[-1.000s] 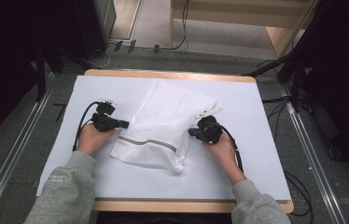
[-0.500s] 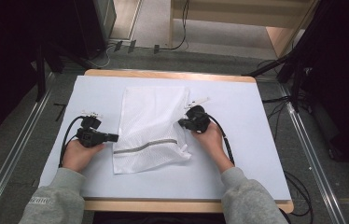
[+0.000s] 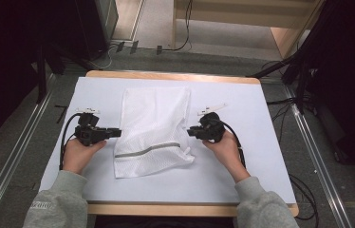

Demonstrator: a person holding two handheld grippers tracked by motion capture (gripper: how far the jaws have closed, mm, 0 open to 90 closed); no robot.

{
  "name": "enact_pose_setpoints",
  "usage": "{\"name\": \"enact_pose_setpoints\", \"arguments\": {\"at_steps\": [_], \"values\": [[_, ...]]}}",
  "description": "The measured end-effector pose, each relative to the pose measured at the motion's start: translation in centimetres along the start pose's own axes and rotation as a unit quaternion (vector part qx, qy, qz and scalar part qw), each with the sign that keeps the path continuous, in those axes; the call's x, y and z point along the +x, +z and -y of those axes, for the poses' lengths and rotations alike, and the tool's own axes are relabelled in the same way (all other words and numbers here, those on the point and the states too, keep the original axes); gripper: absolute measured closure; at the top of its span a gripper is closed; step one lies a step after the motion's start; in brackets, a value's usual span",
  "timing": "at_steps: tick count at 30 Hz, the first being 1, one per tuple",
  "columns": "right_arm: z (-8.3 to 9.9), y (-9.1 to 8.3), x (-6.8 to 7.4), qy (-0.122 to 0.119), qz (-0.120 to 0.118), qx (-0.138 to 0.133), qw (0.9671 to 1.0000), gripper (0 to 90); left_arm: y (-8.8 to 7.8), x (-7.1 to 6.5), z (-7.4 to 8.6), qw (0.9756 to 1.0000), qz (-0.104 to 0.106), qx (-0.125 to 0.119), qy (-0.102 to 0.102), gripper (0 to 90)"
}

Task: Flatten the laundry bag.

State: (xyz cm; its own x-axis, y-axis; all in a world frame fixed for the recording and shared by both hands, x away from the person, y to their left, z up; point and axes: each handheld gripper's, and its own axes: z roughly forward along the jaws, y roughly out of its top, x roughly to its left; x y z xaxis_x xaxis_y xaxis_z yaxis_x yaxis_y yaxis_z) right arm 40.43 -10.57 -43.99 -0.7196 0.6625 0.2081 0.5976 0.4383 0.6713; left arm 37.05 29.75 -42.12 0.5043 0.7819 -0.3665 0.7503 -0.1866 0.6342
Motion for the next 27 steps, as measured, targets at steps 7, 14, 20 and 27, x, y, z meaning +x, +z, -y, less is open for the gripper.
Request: {"name": "enact_pose_setpoints", "arguments": {"at_steps": [7,14,20,27], "values": [[1.5,-2.0,1.9,0.001,-0.022,-0.006,0.9997,71.5,2.7,0.6,-1.6,0.9999,-0.010,0.013,0.004,73.2],[2.5,-1.6,3.0,0.000,-0.034,0.010,0.9994,65.1,3.8,1.5,-2.7,0.9998,-0.007,0.019,0.005,76.0],[2.9,-0.6,3.1,0.003,-0.036,0.029,0.9989,85.0,5.2,2.2,-3.4,0.9995,-0.011,0.028,-0.001,90.0],[3.9,-2.4,2.5,0.010,-0.033,0.028,0.9990,90.0,6.3,3.0,-3.0,0.9986,-0.019,0.050,-0.002,90.0]]}}
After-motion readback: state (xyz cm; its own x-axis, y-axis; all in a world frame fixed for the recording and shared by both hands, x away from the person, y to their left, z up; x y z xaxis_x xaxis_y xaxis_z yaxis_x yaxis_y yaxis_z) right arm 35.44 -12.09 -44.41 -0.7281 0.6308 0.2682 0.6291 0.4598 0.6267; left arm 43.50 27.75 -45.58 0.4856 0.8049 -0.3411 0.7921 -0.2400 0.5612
